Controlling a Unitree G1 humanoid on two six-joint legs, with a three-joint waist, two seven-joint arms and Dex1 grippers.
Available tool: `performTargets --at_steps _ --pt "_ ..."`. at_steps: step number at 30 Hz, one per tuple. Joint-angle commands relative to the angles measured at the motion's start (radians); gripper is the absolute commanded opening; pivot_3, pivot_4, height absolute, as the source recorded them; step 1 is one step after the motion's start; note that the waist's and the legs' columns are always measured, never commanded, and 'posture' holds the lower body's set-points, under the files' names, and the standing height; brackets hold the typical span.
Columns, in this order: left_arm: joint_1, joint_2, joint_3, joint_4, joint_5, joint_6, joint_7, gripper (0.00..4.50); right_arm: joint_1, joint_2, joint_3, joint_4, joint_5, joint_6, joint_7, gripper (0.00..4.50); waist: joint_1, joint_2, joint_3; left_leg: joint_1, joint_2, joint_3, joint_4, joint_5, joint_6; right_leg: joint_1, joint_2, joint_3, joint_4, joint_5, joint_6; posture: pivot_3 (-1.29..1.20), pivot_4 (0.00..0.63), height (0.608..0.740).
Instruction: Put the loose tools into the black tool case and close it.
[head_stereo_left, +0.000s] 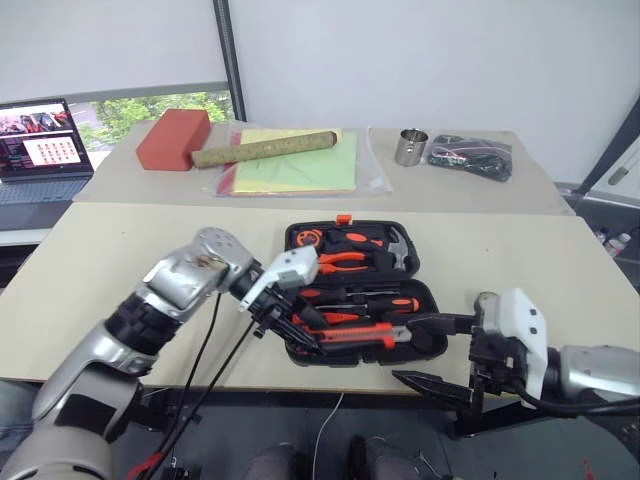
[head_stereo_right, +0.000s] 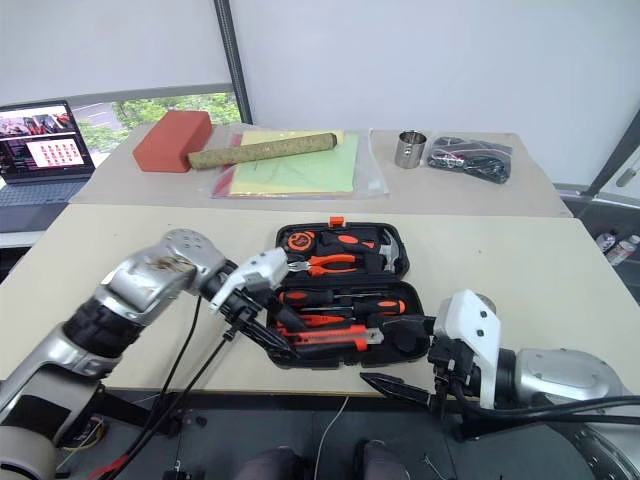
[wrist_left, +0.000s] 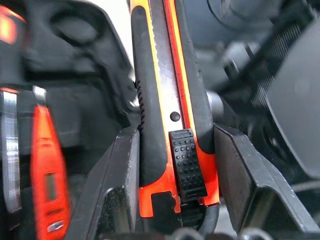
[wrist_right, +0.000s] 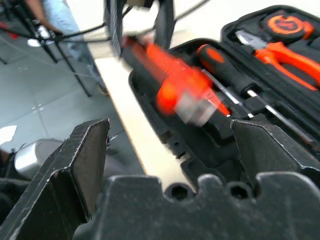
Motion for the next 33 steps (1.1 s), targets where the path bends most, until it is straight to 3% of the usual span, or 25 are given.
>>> performTargets --at_steps 1,10,12,14,15,18,25,28,33 --pt "-0.052 -0.044 -0.018 0.083 0.058 -0.055 -0.022 1.72 0.022 0.006 -0.056 -0.05 0.033 0.006 -0.044 4.5 0.001 0.0 0.0 0.0 0.0 0.0 0.0 0.0 0.0 0.0 0.0 0.0 0.0 0.0 0.0 0.0 0.15 0.737" --pt "-0.069 -0.127 -0.019 0.175 0.132 -0.058 -0.007 1.72 0.069 -0.005 -0.095 -0.058 0.049 -0.004 -0.068 4.5 0.008 0.0 0.0 -0.001 0.0 0.0 0.0 0.0 0.01 0.0 0.0 0.0 -0.001 0.0 0.0 0.0 0.15 0.737" --pt "-0.07 -0.139 -0.005 0.165 0.123 -0.044 -0.007 2.72 0.061 -0.007 -0.086 -0.051 0.048 -0.006 -0.072 4.5 0.007 0.0 0.0 -0.001 0.0 0.0 0.001 0.0 0.01 0.0 0.0 0.0 -0.001 0.0 0.0 0.0 0.15 0.737" --pt "-0.072 -0.151 0.01 0.163 0.115 -0.032 0.001 3.14 0.053 -0.009 -0.078 -0.045 0.048 -0.007 -0.075 4.5 0.008 0.0 0.0 -0.001 0.0 0.0 0.001 0.0 0.011 -0.001 0.0 0.0 -0.001 0.0 0.0 0.0 0.15 0.737" --pt "-0.074 -0.155 0.017 0.163 0.111 -0.029 0.002 3.62 0.051 -0.009 -0.076 -0.044 0.047 -0.007 -0.076 4.5 0.008 0.0 0.0 -0.001 0.0 0.0 0.001 0.0 0.011 -0.001 0.0 0.0 -0.001 0.0 0.0 0.0 0.15 0.737" --pt "-0.093 -0.167 0.073 0.145 0.061 0.04 0.003 4.47 0.042 -0.006 -0.066 -0.04 0.047 -0.009 -0.077 4.5 0.007 0.0 0.0 -0.002 0.0 0.0 0.001 0.0 0.011 -0.001 0.0 0.0 -0.001 0.0 0.0 0.0 0.15 0.737" --pt "-0.07 -0.16 0.104 0.105 0.071 0.023 0.027 4.47 0.037 -0.007 -0.062 -0.029 0.04 -0.011 -0.068 4.5 0.007 0.0 0.0 -0.002 0.0 -0.001 0.001 0.0 0.011 -0.001 0.0 0.0 -0.001 0.0 0.001 0.0 0.15 0.737" --pt "-0.037 -0.153 0.064 0.109 0.124 -0.078 0.029 3.71 0.025 -0.01 -0.053 -0.02 0.036 -0.012 -0.065 4.5 0.006 0.0 0.0 -0.002 0.0 -0.001 0.002 0.0 0.011 0.0 0.0 0.0 -0.001 0.0 0.001 0.0 0.15 0.737" --pt "-0.022 -0.162 0.04 0.109 0.147 -0.113 0.02 1.83 0.024 -0.012 -0.052 -0.019 0.035 -0.012 -0.06 4.5 0.008 0.0 0.0 -0.002 0.0 -0.001 0.002 0.0 0.011 0.0 0.0 0.0 0.0 0.0 0.0 0.0 0.15 0.737"
